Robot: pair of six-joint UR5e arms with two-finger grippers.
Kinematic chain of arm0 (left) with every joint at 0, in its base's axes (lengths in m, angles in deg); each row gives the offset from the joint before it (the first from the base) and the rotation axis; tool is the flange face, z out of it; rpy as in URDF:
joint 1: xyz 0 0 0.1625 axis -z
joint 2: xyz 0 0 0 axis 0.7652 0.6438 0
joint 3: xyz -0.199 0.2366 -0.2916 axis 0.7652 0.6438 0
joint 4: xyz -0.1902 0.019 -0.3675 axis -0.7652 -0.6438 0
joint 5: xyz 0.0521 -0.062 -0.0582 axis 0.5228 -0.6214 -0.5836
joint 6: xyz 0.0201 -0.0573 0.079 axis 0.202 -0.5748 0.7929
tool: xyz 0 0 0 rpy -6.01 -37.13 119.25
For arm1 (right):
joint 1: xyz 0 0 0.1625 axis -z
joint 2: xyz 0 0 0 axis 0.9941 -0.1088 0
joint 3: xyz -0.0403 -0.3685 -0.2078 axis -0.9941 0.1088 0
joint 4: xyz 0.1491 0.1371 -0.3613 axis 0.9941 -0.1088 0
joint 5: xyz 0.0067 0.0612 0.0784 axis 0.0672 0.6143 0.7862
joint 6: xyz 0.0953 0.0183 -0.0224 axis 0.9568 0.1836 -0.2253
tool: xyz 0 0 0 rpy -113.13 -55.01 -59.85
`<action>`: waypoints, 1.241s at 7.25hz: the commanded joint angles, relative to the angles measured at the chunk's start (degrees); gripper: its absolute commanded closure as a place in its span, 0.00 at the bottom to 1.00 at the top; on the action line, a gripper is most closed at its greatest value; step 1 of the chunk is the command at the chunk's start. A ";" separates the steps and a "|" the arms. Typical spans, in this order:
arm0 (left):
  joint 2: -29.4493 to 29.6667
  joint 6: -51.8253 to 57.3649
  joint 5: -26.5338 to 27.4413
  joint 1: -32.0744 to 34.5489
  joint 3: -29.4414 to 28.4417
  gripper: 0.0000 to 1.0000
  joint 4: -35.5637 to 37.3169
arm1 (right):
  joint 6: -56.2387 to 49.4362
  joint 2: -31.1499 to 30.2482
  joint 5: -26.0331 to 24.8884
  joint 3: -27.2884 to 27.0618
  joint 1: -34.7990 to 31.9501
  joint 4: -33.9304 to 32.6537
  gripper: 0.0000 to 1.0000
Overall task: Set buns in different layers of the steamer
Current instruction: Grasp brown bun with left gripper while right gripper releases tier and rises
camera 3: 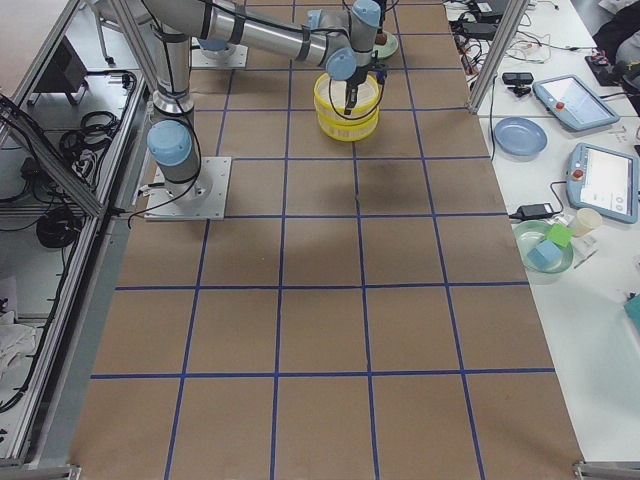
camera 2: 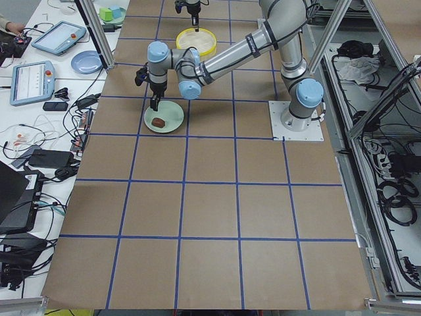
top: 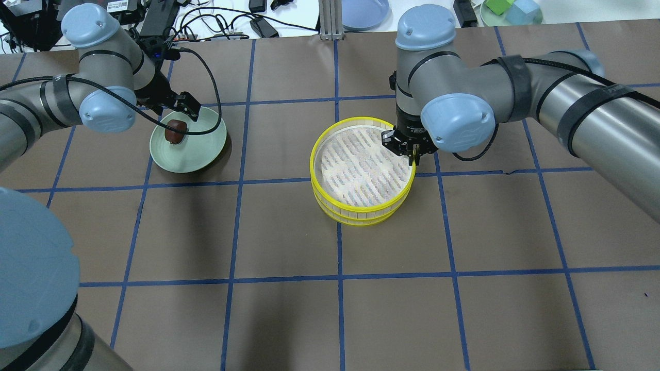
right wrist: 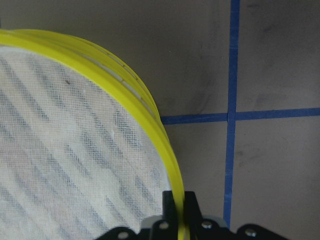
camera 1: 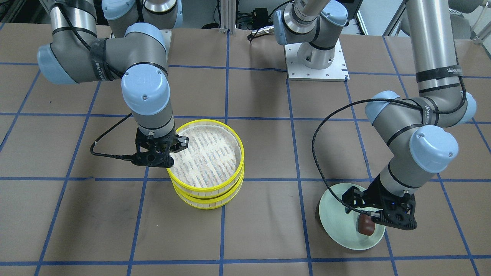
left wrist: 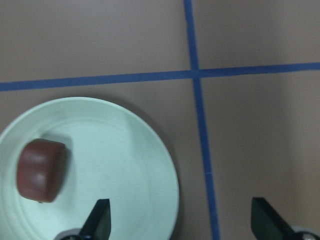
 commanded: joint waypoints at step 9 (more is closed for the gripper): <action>4.45 2.45 -0.05 -2.91 -1.85 1.00 3.79 | -3.45 -7.04 0.13 3.65 0.01 3.43 0.00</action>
